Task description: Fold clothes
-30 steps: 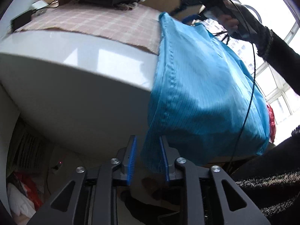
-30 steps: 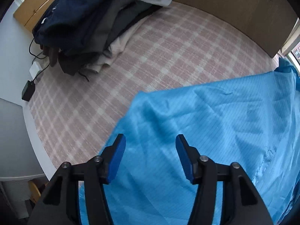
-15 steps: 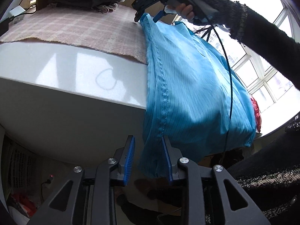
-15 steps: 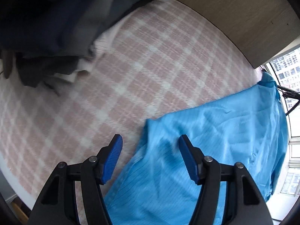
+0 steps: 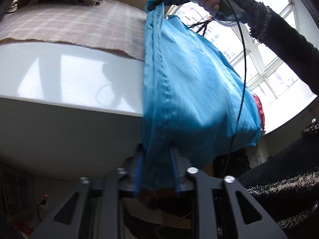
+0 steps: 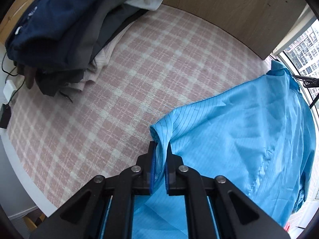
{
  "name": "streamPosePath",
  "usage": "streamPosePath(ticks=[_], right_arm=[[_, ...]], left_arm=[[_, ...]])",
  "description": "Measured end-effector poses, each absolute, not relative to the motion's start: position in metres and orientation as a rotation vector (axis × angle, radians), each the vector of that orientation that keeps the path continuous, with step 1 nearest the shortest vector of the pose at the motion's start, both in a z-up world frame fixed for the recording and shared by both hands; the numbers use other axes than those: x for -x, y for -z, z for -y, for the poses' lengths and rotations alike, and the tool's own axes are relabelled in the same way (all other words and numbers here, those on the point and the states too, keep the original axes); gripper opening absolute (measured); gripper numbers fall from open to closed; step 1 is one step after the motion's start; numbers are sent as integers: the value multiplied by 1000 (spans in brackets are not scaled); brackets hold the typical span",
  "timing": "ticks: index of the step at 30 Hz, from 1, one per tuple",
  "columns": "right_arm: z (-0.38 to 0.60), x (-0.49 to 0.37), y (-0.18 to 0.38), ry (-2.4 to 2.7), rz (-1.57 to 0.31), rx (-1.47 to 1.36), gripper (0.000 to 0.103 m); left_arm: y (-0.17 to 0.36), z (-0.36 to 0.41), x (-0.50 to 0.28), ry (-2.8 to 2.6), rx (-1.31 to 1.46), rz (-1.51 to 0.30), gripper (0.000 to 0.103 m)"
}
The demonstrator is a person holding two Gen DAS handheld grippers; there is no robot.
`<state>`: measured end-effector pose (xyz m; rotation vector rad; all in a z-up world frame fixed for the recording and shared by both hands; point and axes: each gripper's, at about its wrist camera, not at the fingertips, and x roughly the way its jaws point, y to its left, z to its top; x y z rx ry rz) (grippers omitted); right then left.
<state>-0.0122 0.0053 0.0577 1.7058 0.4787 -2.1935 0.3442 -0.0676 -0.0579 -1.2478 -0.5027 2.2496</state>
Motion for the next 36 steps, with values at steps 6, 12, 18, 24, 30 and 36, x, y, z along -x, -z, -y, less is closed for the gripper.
streamPosePath(ticks=[6,12,18,24,30,36], right_arm=[[-20,13,-79,2193,-423,-1637,7],[-72,20,-105,2192,-305,-1580,6],[-157,28,-124,2204,-157,-1542,6],[-238,35,-108,2212,-45,-1565,5],[-274,49,-66,2199,-51,-1637,5],[-279,54,-23,2139,-106,-1726,14]], left_arm=[[32,67,-355,-2261,1203,462,1],[-34,27,-372,-2326,1094,330,1],[-80,-52,-373,-2305,1005,186,1],[-81,-144,-369,-2246,1051,79,1],[-58,-195,-358,-2185,1165,99,2],[-32,-217,-350,-2150,1312,126,2]])
